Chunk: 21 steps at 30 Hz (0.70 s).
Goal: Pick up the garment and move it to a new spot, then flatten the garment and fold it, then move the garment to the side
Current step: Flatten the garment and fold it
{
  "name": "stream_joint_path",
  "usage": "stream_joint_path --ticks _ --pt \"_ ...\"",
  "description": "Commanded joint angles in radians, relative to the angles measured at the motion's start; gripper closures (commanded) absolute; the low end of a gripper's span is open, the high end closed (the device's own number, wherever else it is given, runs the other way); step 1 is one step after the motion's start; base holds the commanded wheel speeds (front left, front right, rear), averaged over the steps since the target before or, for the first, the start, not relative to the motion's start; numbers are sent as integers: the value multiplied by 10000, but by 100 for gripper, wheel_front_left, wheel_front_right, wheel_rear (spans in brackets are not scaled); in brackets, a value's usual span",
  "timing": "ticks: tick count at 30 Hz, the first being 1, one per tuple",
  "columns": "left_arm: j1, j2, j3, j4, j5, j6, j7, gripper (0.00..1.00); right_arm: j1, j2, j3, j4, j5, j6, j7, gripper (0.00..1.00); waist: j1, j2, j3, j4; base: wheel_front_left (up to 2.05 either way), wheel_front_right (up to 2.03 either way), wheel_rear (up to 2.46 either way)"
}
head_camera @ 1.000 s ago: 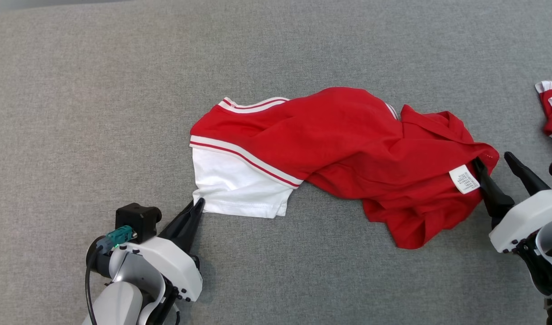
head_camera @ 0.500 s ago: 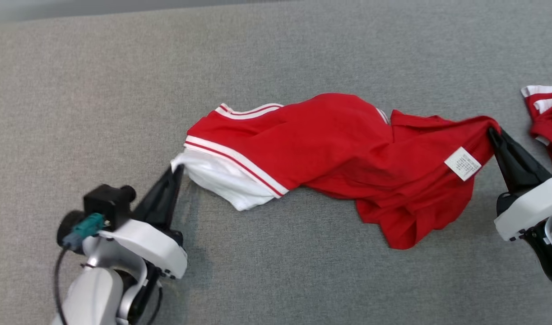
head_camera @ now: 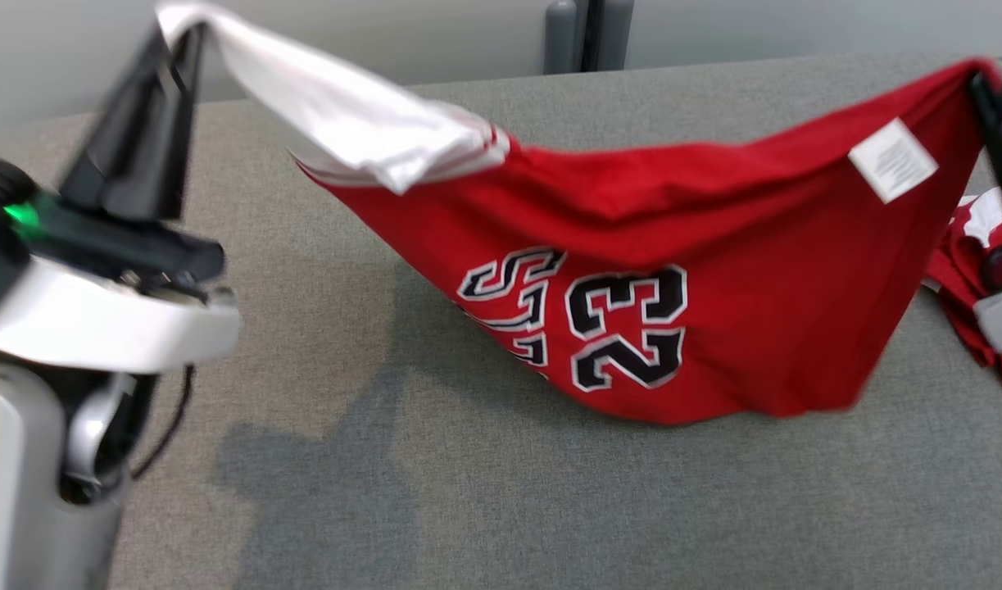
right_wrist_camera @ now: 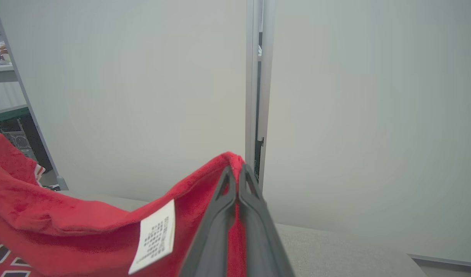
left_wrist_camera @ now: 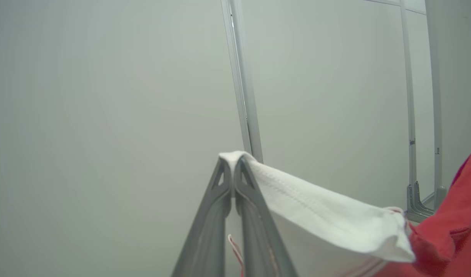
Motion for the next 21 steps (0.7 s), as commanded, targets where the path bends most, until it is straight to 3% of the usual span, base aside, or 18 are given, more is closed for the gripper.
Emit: stream_joint_path --ticks 1,12,21 --pt "-595 135 155 -263 37 54 120 100 -365 -34 -257 -312 17 1 103 100 0 0 -136 -5 0 0 0" --pt "-2748 500 275 -1063 165 74 939 100 -1622 248 -1360 -1214 421 1 607 100 0 0 -493 -82 0 0 0" --pt "-3452 366 -76 -256 -271 -260 1244 100 -2226 609 -1320 -639 690 1 744 100 0 0 -54 -53 0 0 0"
